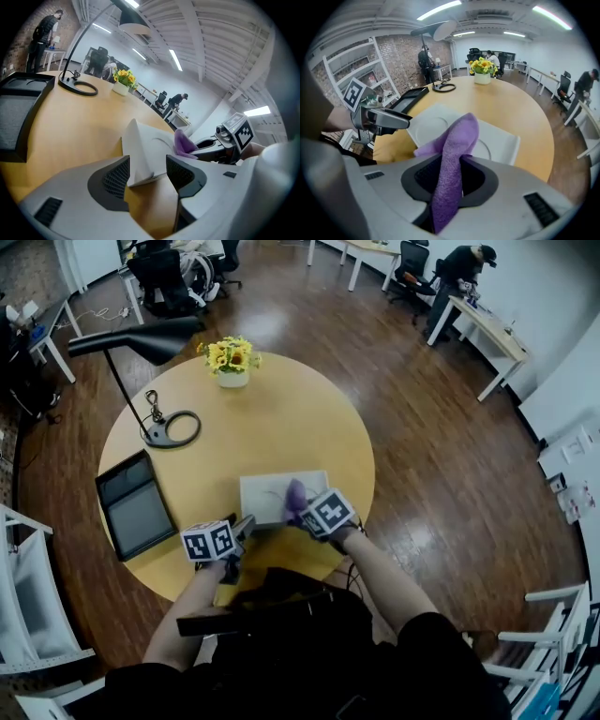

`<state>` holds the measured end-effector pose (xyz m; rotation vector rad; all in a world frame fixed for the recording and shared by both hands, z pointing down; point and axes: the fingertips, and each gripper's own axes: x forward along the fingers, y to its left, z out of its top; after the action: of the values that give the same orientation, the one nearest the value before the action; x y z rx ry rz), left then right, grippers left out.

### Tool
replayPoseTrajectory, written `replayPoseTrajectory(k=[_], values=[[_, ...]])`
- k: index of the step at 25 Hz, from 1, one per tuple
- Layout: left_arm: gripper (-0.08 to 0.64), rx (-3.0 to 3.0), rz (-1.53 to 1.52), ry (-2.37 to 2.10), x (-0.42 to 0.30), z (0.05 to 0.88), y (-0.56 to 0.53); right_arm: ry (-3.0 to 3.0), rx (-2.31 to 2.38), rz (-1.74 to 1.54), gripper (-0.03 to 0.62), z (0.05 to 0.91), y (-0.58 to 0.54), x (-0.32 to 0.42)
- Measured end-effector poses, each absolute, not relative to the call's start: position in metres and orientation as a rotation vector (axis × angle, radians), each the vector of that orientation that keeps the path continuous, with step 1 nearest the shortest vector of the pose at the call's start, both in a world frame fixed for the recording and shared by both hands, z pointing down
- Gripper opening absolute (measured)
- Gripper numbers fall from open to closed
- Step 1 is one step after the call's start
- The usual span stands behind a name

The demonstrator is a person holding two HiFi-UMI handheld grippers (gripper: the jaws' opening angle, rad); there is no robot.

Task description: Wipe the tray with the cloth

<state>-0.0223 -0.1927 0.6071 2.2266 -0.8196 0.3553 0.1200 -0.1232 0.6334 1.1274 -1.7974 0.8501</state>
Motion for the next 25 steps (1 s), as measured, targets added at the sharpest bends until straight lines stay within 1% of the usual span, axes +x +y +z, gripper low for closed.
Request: replayPoseTrajectory(k=[4,10,15,19,25], values=[[0.233,2.232,0.428,-0.827,-0.016,0.613,-0.193,-1.737,1.181,0.782,0.093,0.628,-0.105,0.155],[0.239,2.200,0.445,-0.832,-0.014,0.618,-0.192,-1.761,1.268,0.667,0.092,0.619,-0.109,0.164],[0.245,2.162,0.434,-0.841,-0.015,0.621,-0.194,-1.804,1.291,0.710,0.092,0.632,-0.105,0.166],[0.245,2.174,0.434,-0.869,-0.021,0.619,-0.194,-1.843,1.273,0.680,0.093,0.618,-0.101,0.160],[0.252,2.150,0.397,-0.920,-0.038,0.620,-0.195,-1.924,1.235,0.823,0.095,0.612,-0.077,0.179]])
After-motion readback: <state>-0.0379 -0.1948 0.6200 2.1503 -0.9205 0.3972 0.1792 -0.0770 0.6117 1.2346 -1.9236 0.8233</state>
